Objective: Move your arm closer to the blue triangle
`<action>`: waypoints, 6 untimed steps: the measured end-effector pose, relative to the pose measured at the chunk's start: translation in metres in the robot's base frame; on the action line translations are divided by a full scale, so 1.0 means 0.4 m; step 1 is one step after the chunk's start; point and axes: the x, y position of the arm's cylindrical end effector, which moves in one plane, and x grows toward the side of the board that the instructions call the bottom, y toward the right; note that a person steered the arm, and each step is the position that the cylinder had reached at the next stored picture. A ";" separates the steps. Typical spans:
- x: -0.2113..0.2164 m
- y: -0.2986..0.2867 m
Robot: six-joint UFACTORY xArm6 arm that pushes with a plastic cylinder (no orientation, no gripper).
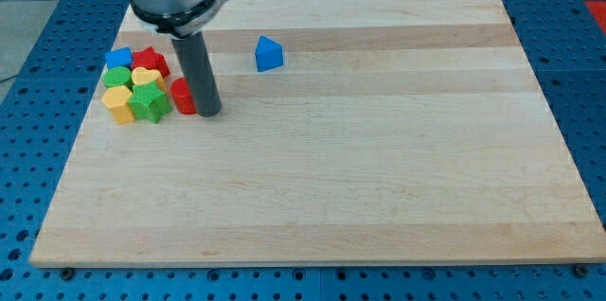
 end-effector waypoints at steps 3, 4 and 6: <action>-0.007 0.121; -0.097 0.310; -0.242 0.313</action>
